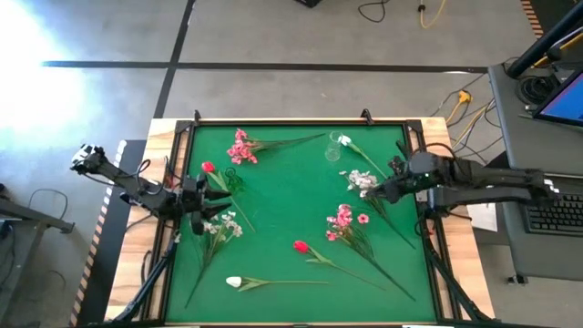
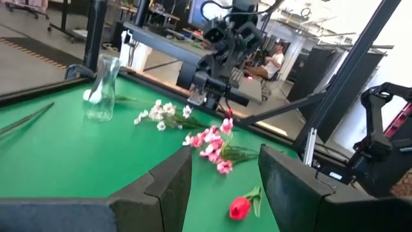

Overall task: Sort flowers into vase by color
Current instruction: Put the right white flowers into the transparent vase

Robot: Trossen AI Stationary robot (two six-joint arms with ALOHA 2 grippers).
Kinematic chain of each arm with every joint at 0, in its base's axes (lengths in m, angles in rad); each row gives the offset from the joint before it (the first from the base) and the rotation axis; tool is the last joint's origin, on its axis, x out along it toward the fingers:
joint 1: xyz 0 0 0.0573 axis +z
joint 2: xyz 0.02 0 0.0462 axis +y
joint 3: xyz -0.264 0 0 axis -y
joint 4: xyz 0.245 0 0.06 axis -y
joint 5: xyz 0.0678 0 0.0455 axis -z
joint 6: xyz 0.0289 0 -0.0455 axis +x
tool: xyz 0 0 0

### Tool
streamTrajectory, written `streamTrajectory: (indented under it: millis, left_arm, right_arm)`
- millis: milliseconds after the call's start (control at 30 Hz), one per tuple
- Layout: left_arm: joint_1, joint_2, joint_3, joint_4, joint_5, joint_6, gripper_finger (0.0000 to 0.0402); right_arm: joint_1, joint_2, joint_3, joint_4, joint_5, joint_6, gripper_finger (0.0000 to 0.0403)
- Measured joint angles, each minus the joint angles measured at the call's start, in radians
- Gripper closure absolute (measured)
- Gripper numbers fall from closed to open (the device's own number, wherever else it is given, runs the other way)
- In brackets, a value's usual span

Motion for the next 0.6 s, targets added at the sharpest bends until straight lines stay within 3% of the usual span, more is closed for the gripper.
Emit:
streamTrajectory:
  millis: [233, 600]
  left_arm:
    - [0.001, 0.039, 0.056, 0.006, -0.015, 0.021, 0.0233]
    - [0.003, 0.07, 0.071, 0.017, -0.087, 0.069, 0.0233]
  right_arm:
    - [0.017, 0.055, 0.154, -0.139, 0.0, -0.1, 0.0182]
    - [0.017, 0.059, 0.205, -0.14, 0.007, -0.127, 0.0181]
